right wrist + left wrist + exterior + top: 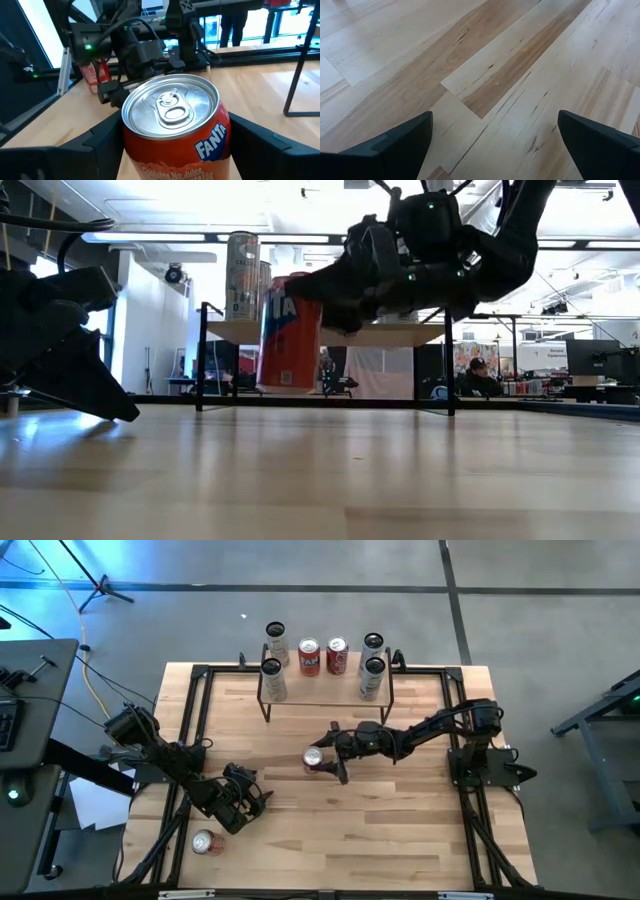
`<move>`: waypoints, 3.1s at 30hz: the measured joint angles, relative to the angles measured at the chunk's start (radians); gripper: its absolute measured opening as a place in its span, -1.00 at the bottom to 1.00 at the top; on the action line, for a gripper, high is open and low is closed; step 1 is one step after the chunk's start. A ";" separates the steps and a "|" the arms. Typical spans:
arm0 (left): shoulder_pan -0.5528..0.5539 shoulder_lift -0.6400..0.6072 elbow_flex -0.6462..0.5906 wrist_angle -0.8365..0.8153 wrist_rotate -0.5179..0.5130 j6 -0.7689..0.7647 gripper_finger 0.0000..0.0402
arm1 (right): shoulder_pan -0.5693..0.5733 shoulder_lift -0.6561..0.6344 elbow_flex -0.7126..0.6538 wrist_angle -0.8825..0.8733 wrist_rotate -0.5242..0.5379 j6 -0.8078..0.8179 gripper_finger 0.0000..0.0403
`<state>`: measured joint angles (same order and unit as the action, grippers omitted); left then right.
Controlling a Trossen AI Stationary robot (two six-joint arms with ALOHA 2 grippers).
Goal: Place canned beverage on shelf
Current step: Put the red soda can on the shelf aligned with the other red soda can
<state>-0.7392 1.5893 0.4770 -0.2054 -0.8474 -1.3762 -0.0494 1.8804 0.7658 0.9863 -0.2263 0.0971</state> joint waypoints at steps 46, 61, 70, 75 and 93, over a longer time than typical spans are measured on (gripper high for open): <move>0.000 0.000 0.000 0.001 0.000 0.000 0.99 | 0.043 0.049 0.000 0.010 0.066 0.045 0.40; 0.000 0.000 0.000 0.001 0.000 0.000 0.99 | 0.044 0.098 -0.001 0.066 0.069 0.079 0.51; 0.000 0.000 0.000 0.001 0.000 0.000 0.99 | 0.052 0.098 0.000 0.063 0.095 0.087 0.74; 0.000 0.000 0.000 0.001 0.000 0.000 0.99 | 0.057 0.098 0.000 0.090 0.131 0.132 0.81; 0.000 0.000 0.000 0.001 0.000 0.000 0.99 | 0.178 0.095 0.000 0.149 0.465 0.185 0.98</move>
<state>-0.7391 1.5894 0.4770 -0.2043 -0.8471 -1.3762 0.1282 1.9751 0.7654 1.1351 0.2389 0.2817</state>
